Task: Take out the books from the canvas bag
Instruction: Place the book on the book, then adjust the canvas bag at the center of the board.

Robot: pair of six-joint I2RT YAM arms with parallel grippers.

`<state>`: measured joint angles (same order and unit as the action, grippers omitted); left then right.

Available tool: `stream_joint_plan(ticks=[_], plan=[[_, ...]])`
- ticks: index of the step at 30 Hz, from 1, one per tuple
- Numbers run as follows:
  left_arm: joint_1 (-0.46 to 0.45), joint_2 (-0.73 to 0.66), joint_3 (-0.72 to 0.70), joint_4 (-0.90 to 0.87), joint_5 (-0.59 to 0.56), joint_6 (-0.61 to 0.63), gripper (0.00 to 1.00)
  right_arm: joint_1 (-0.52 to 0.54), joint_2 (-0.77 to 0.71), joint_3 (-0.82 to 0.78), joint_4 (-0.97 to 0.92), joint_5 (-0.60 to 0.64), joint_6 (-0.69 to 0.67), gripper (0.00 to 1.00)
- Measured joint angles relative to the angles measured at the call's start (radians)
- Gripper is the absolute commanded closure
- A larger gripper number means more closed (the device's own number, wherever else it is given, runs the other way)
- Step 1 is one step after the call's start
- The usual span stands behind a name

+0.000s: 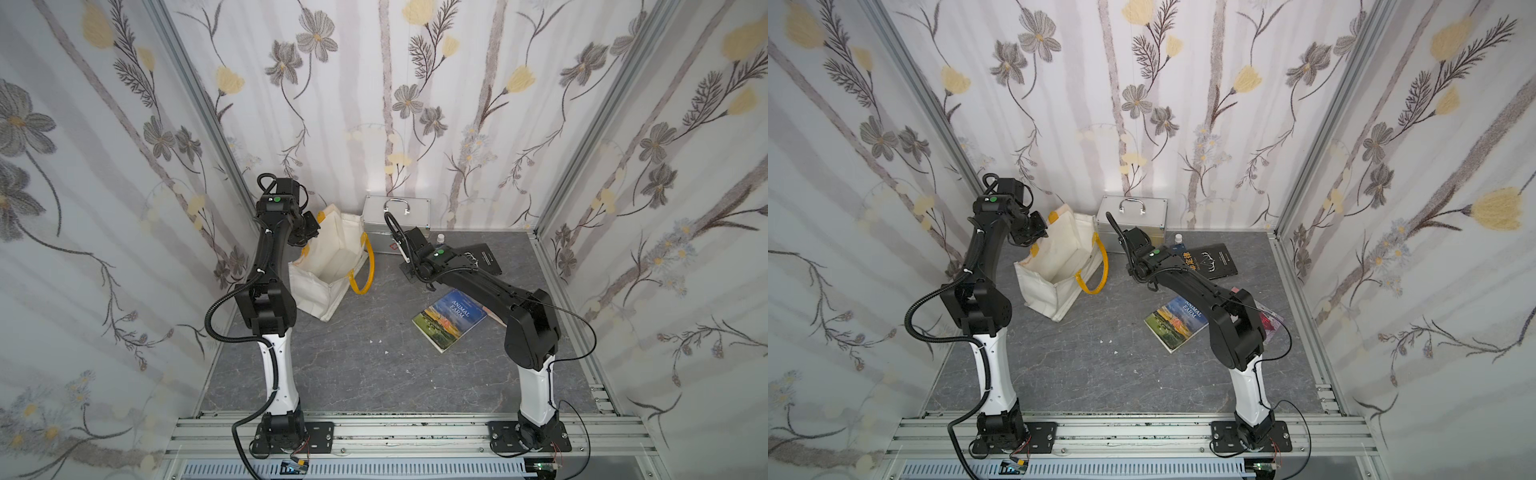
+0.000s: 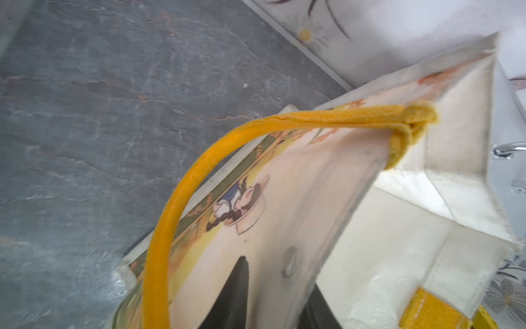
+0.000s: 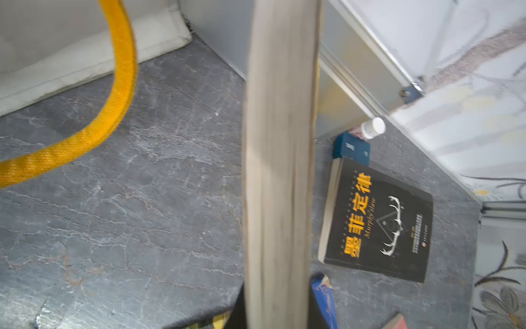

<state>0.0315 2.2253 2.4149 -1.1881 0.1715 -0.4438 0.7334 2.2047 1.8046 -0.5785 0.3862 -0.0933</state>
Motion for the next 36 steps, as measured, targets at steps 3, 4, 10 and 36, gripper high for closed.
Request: stream_joint_plan(ticks=[3, 4, 10, 36], plan=[[0.024, -0.045, -0.063, -0.019, -0.048, 0.004, 0.47, 0.047, 0.039, 0.006, 0.024, -0.019, -0.005, 0.83], [0.031, -0.06, -0.081, -0.027, -0.065, 0.006, 0.42, 0.065, 0.049, 0.006, 0.032, -0.027, -0.004, 0.77], [0.035, -0.147, -0.097, -0.05, -0.121, 0.025, 0.22, 0.092, 0.073, 0.003, 0.027, -0.167, 0.03, 0.25], [-0.463, -0.671, -0.717, 0.224, 0.044, -0.149, 0.16, -0.286, -0.584, -0.562, 0.232, -0.626, 0.474, 0.07]])
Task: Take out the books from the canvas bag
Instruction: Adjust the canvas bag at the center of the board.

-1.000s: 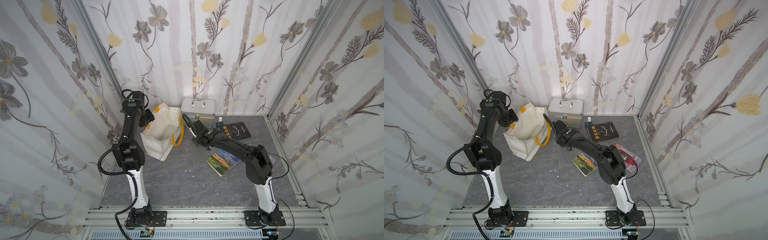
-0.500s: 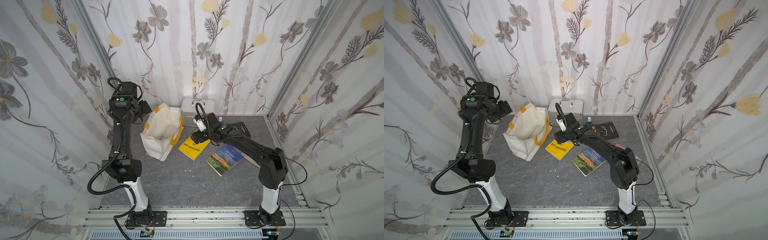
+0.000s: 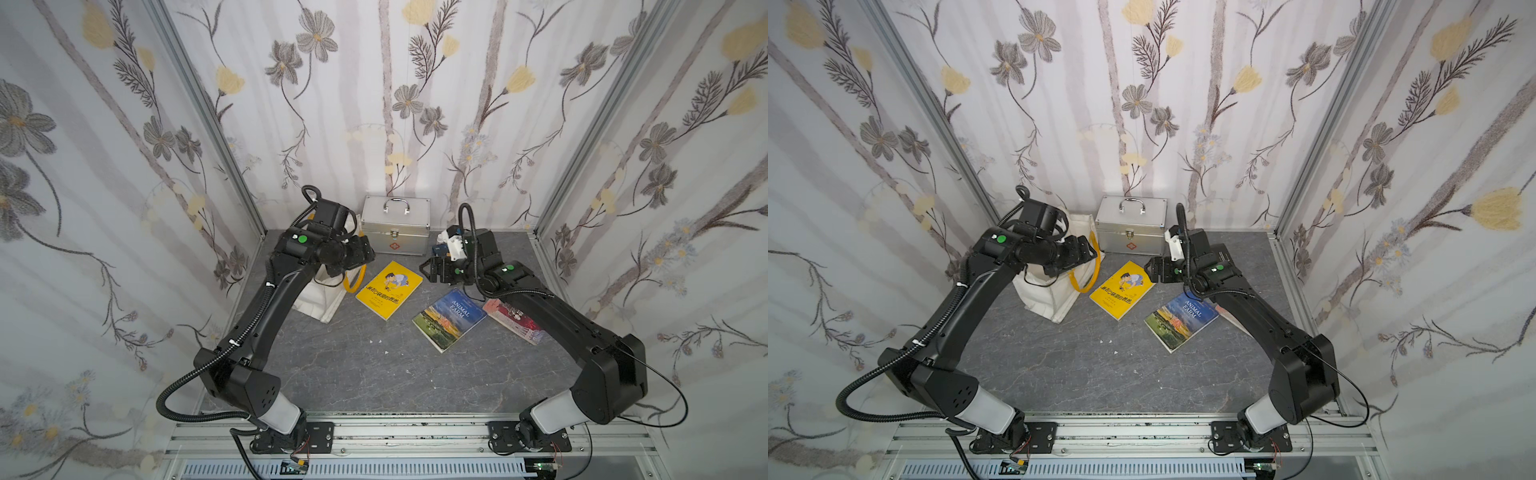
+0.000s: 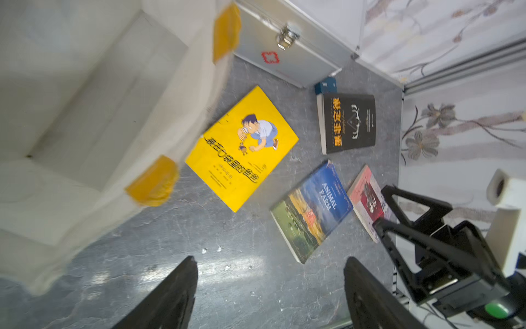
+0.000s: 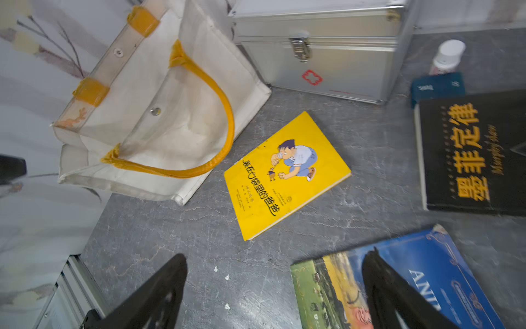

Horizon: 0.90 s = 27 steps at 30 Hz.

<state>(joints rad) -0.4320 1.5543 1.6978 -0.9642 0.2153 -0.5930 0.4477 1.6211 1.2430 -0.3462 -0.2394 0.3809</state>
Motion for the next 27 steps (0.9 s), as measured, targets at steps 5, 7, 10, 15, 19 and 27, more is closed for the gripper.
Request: stream_joint_plan(ticks=[5, 7, 10, 15, 19, 27], plan=[[-0.029, -0.033, -0.351, 0.216, -0.025, -0.005, 0.16, -0.189, -0.168, -0.213, 0.069, 0.009, 0.053, 0.0], [-0.027, -0.05, -0.469, 0.275, -0.072, 0.023, 0.14, -0.252, -0.203, -0.277, 0.087, 0.014, 0.06, 0.0], [-0.013, -0.08, -0.6, 0.368, -0.153, 0.081, 0.08, -0.326, -0.239, -0.347, 0.101, 0.067, 0.06, 0.0], [0.03, -0.149, -0.764, 0.548, -0.323, 0.2, 0.0, -0.375, -0.293, -0.45, 0.168, 0.211, -0.032, 0.0], [0.089, -0.143, -0.84, 0.681, -0.446, 0.311, 0.0, -0.466, -0.306, -0.573, 0.308, 0.287, -0.097, 0.0], [0.163, -0.165, -1.025, 1.002, -0.541, 0.518, 0.0, -0.573, -0.229, -0.777, 0.718, 0.266, -0.168, 0.0]])
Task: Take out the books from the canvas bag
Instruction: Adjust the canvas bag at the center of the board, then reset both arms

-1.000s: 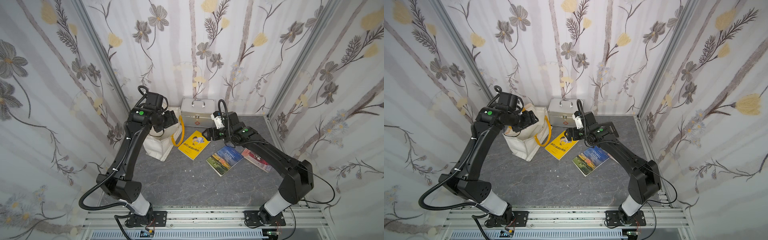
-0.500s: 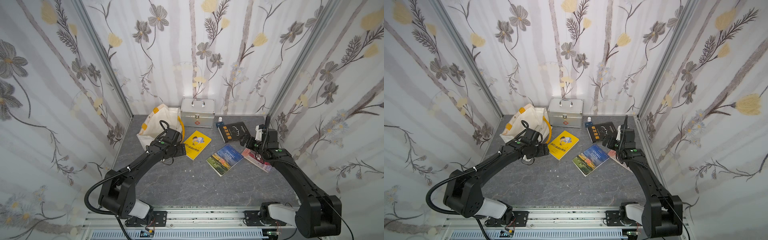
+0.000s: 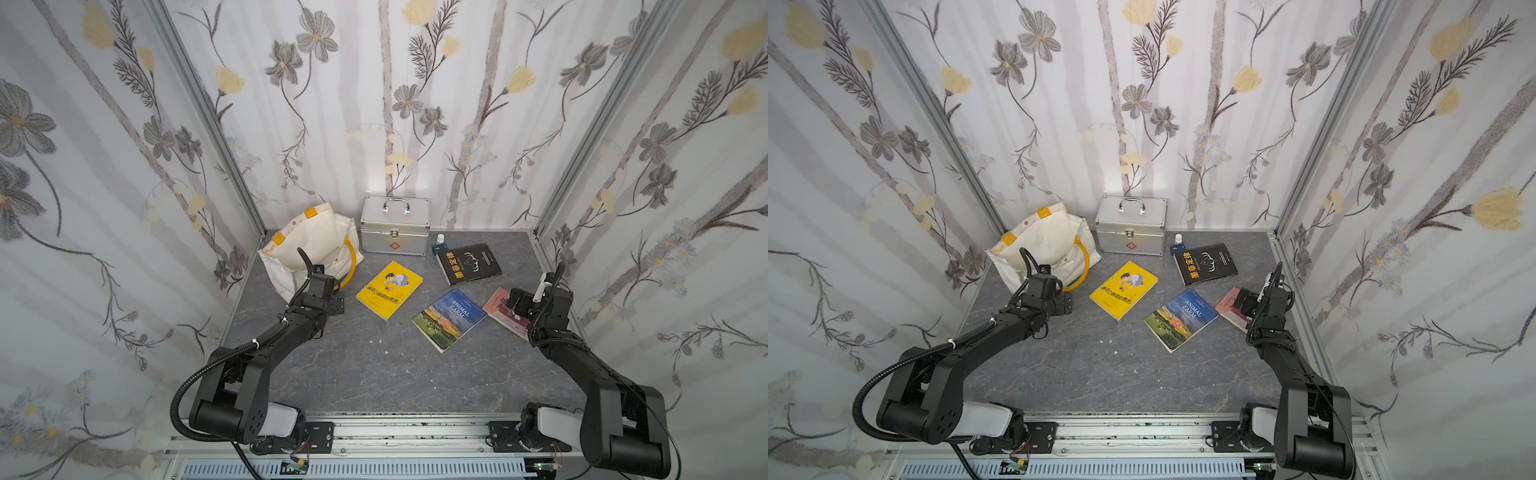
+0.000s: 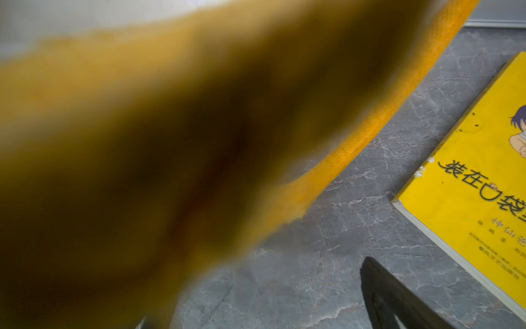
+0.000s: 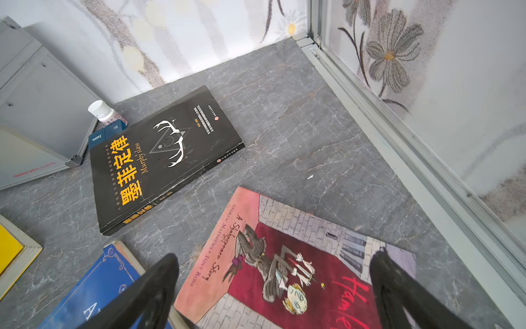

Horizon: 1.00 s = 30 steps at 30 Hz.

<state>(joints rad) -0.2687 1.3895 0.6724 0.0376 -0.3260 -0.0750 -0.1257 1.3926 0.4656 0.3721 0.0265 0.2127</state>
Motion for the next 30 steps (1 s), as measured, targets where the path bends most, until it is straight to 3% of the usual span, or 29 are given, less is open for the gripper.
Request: stream_joint_plan(ticks=[5, 11, 15, 18, 21, 30], plan=[[0.053, -0.012, -0.226, 0.361, 0.001, 0.076, 0.0, -0.004, 0.034, -0.071, 0.237, -0.033, -0.035, 0.0], [0.1, 0.022, -0.29, 0.621, 0.067, 0.133, 0.0, -0.002, 0.037, -0.127, 0.463, -0.064, -0.058, 0.0], [0.203, 0.155, -0.356, 0.84, 0.144, 0.125, 0.0, 0.049, 0.066, -0.245, 0.686, -0.075, -0.088, 0.0], [0.258, 0.177, -0.34, 0.851, 0.207, 0.093, 0.0, 0.112, 0.105, -0.311, 0.784, -0.074, -0.133, 0.0], [0.263, 0.178, -0.293, 0.861, 0.267, 0.092, 0.0, 0.117, 0.111, -0.279, 0.829, -0.029, -0.146, 0.0], [0.264, 0.179, -0.286, 0.862, 0.278, 0.074, 0.0, 0.094, 0.119, -0.266, 0.873, -0.002, -0.145, 0.0]])
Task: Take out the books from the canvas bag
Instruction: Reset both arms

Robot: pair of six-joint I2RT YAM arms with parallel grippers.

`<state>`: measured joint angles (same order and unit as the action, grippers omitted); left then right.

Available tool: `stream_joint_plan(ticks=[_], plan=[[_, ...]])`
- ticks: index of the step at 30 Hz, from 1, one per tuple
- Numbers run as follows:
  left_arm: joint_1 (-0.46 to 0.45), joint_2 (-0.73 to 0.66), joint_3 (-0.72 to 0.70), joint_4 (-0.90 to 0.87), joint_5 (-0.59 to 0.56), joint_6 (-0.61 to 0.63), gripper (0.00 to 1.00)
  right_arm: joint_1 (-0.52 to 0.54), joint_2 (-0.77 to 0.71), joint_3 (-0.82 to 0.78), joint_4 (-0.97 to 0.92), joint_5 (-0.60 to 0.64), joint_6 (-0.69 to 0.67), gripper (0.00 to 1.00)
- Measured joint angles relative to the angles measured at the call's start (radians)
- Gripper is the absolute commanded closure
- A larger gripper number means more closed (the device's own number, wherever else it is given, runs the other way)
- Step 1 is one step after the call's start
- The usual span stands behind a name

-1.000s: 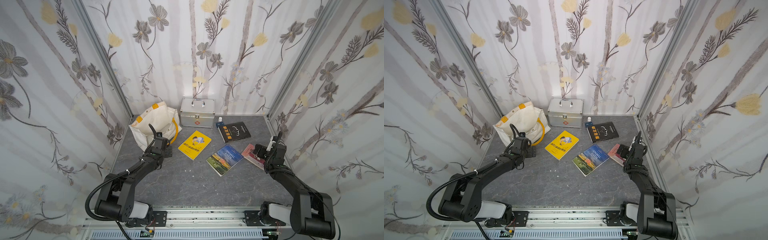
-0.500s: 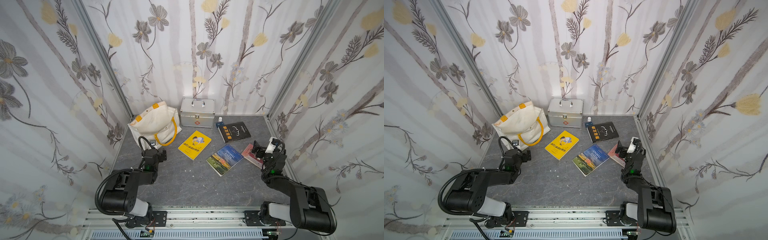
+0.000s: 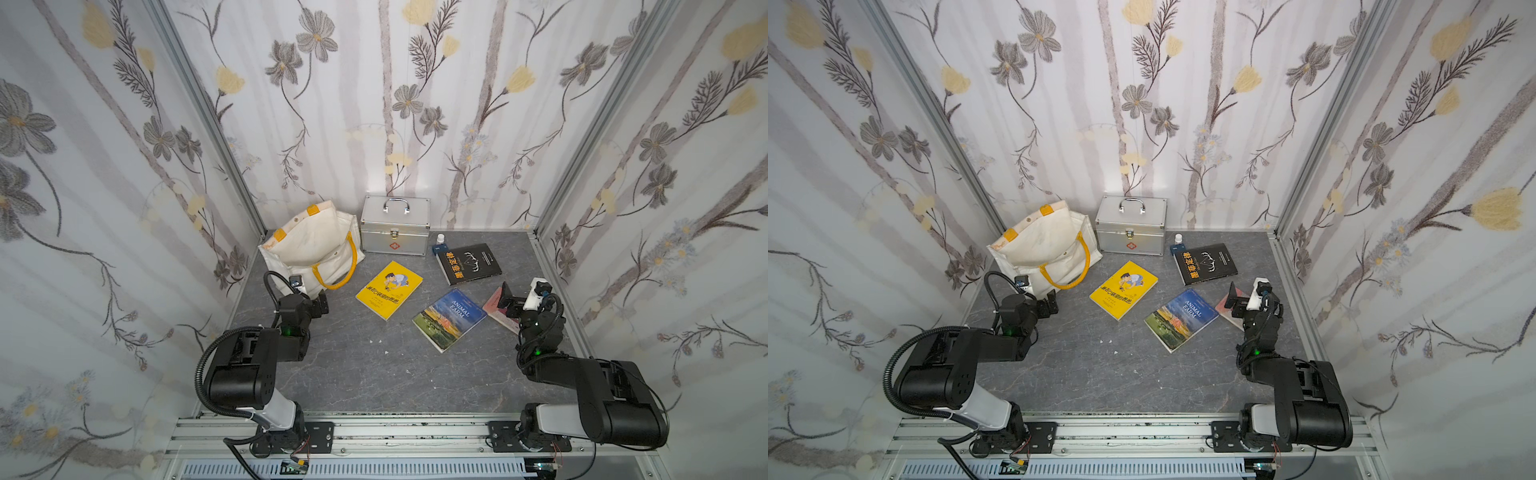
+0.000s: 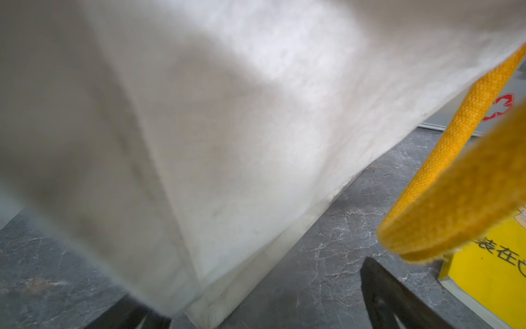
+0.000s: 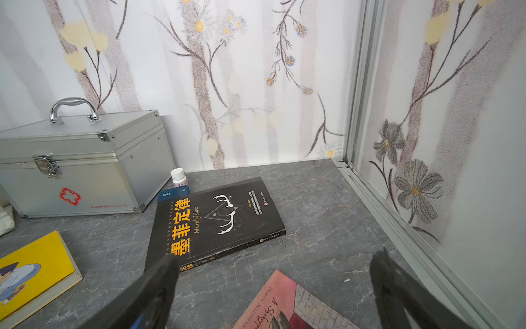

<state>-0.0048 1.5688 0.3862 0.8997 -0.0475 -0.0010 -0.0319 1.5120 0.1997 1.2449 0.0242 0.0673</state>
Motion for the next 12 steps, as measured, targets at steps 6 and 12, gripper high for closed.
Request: stream_joint_plan(ticks=[6, 12], plan=[[0.0, 0.002, 0.01, -0.006, 0.007, -0.003, 0.0, 0.001, 0.0, 0.0, 0.005, 0.0, 0.0, 0.0], [0.001, 0.003, 0.016, -0.02, 0.007, -0.003, 0.0, 0.015, 0.0, 0.0, 0.006, 0.012, 0.0, 0.0]])
